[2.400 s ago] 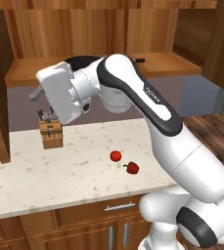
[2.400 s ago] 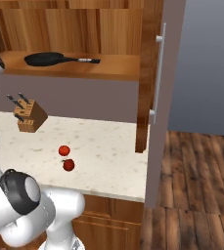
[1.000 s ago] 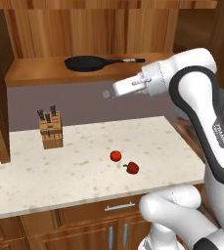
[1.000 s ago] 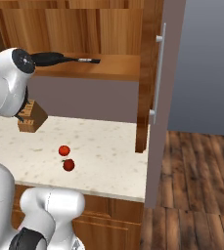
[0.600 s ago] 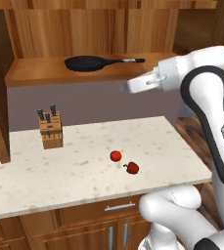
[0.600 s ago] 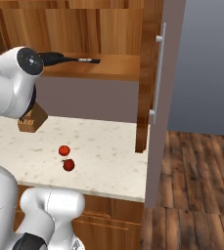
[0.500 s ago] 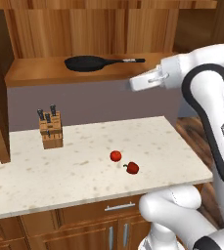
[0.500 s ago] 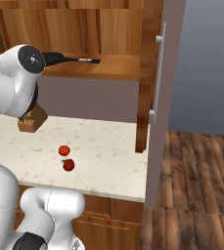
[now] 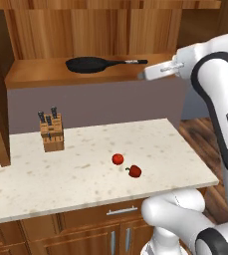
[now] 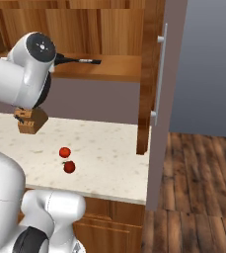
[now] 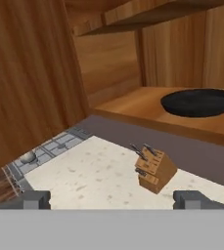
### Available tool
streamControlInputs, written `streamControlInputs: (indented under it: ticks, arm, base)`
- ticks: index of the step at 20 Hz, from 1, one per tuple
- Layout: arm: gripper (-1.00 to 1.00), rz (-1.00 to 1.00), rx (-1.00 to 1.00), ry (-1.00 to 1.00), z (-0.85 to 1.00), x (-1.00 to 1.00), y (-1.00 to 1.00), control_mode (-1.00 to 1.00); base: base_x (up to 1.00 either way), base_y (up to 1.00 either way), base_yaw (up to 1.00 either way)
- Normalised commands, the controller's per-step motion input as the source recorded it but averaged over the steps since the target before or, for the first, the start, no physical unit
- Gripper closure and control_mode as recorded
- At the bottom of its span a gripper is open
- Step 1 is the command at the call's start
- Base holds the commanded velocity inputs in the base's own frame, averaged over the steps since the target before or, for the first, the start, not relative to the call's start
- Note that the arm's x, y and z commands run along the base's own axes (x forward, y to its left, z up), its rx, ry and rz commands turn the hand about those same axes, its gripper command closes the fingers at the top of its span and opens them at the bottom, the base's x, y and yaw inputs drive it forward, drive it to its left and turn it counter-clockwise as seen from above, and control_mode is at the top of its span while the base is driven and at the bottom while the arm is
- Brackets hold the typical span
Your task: Pick the pan from the cabinet and place it on the stove. Then turn on the stove burner for the pan.
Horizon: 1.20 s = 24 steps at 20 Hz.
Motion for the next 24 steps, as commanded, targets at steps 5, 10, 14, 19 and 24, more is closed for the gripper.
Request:
streamControlInputs:
  ticks: [5,10,14,19,24]
  arm:
    - [-1.00,-0.06,0.00,-0.12,0.00,0.34,-0.39,-1.00]
    - [-1.00,0.00,-0.01,-0.19,0.00,0.31,-0.20,-1.00]
    - [-1.00,0.00,-0.01,-0.09,0.00,0.40,-0.09,-1.00]
    - [-1.00,0.00,0.00,0.01,0.01,0.41,-0.11,-1.00]
    - [-1.00,0.00,0.00,0.05,0.02,0.29,-0.22,-1.00]
  base:
    - [0.00,0.00,0.00]
    - [0.00,0.00,0.00]
    - [0.00,0.00,0.00]
    - [0.00,0.00,0.00]
    - [0.00,0.00,0.00]
